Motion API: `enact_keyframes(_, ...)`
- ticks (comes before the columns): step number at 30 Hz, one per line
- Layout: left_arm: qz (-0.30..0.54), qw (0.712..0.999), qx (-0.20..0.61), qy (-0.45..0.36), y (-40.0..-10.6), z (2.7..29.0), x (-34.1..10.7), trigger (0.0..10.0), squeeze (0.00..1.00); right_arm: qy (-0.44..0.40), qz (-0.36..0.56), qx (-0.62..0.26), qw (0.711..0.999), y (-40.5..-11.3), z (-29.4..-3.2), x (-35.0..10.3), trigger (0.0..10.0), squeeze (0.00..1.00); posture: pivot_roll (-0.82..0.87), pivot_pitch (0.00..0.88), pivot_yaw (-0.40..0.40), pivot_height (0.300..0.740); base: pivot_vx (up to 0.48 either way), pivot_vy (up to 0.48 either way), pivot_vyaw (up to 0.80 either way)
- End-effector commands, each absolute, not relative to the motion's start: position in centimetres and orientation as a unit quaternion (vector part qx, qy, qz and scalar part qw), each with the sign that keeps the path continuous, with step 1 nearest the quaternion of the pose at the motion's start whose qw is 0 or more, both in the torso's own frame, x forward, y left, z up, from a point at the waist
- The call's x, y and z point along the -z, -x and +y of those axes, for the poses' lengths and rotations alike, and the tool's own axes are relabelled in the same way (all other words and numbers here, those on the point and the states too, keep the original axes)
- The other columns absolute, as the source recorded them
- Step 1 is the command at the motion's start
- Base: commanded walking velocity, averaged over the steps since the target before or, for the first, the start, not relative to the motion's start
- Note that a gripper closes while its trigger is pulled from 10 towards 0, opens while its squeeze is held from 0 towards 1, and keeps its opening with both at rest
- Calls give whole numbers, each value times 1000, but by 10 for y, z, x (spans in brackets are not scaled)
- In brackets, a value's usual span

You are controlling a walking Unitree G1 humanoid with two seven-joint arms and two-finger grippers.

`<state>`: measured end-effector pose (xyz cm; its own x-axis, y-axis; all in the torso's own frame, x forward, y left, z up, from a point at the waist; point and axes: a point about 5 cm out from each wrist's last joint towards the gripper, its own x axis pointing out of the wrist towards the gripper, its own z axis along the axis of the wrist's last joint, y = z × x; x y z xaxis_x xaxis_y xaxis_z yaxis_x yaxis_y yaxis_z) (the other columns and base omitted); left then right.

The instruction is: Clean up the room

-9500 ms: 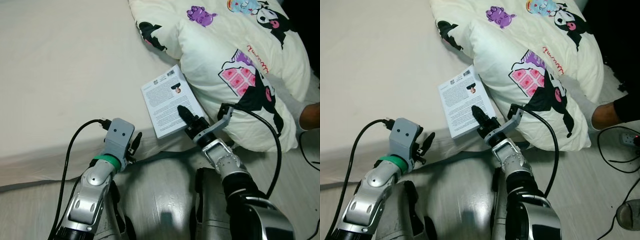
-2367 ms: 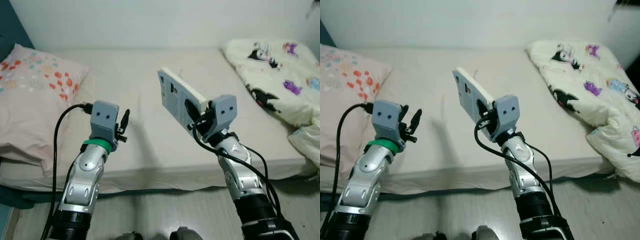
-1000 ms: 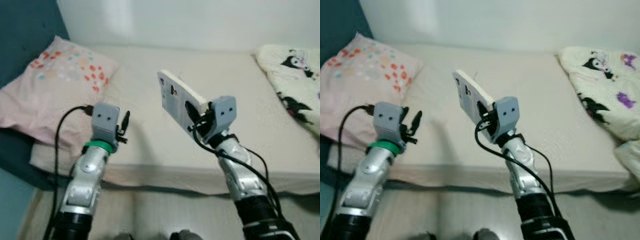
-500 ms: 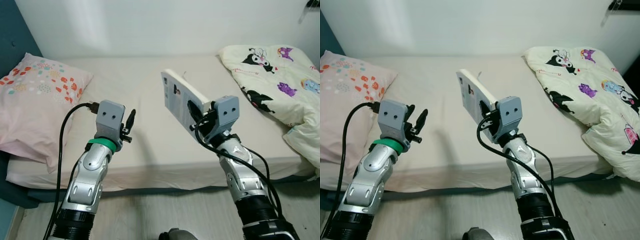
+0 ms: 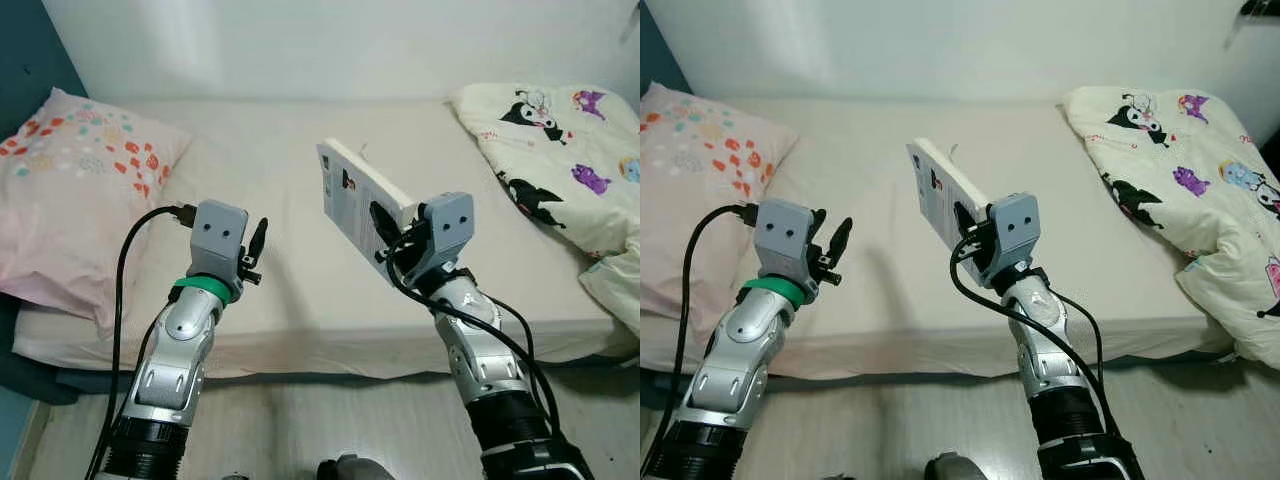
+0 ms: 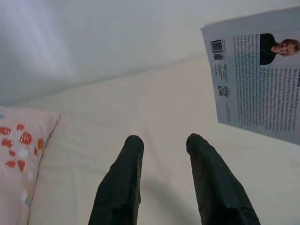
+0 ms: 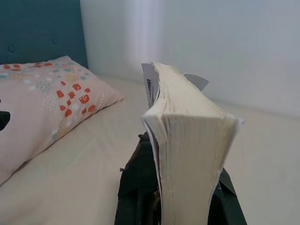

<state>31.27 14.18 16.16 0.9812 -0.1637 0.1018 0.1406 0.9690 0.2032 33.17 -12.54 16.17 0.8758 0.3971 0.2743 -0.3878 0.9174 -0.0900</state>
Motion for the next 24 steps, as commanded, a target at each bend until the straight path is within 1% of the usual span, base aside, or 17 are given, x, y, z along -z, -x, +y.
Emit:
enact_keyframes(1, -44, 991, 75, -100, -313, 142, -155, 10000, 0, 11, -154, -203, 967, -331, -126, -164, 10000, 0, -77, 35, 10, 720, 0, 0, 0)
enact_keyframes(10, -42, 992, 77, -95, -314, 141, -156, 10000, 0, 10, -153, -201, 968, -332, -127, -164, 10000, 0, -78, 38, 13, 720, 0, 0, 0)
enact_keyframes(24, -45, 992, 78, -91, -313, 141, -157, 10000, 0, 7, -151, -199, 968, -332, -127, -163, 10000, 0, -78, 40, 14, 720, 0, 464, 0)
